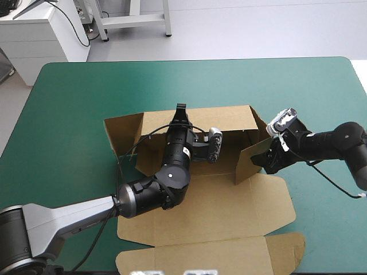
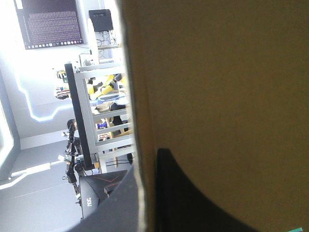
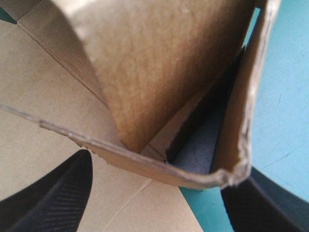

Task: Fold the box

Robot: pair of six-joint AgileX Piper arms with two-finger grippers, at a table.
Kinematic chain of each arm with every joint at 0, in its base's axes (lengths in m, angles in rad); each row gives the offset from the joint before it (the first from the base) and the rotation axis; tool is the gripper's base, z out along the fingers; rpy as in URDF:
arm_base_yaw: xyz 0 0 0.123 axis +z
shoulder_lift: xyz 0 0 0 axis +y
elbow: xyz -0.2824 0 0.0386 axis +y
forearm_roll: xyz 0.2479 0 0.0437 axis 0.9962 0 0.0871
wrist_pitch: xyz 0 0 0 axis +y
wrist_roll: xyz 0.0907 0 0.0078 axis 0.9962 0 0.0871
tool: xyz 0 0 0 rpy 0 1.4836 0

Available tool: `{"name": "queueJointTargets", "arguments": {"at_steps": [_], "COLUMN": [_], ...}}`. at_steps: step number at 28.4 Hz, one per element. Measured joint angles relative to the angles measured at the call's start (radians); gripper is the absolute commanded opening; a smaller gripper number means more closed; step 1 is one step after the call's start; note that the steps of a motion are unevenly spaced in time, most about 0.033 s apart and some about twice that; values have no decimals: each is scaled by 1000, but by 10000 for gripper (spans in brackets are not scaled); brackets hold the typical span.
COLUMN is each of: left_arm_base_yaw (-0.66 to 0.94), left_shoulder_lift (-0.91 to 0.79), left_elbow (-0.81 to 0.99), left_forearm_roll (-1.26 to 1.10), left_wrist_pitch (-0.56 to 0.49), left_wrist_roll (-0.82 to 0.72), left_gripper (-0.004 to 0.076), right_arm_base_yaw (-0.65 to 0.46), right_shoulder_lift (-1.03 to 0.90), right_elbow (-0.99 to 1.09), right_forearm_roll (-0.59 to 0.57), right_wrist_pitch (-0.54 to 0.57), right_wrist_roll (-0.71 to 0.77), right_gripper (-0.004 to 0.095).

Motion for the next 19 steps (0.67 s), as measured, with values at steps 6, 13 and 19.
{"name": "queueJointTargets", "arguments": {"at_steps": [6,13,19], "left_arm_base_yaw": [0,0,0], "left_shoulder_lift": [0,0,0], "left_elbow": [0,0,0], "left_forearm_roll": [0,0,0], "left_wrist_pitch": [-1,-1,-3], "left_wrist_roll": [0,0,-5], "left_gripper": [-8,-8,-8], "right_arm_base_yaw": [0,2,83], "right_shoulder_lift": [0,-58,-116], "right_elbow": [29,188,228], "right_forearm_roll": [93,211,252], "right_wrist_pitch": [-6,-165,-308], "right_wrist_roll": [-31,-52,-74], "right_gripper": [686,671,671]}}
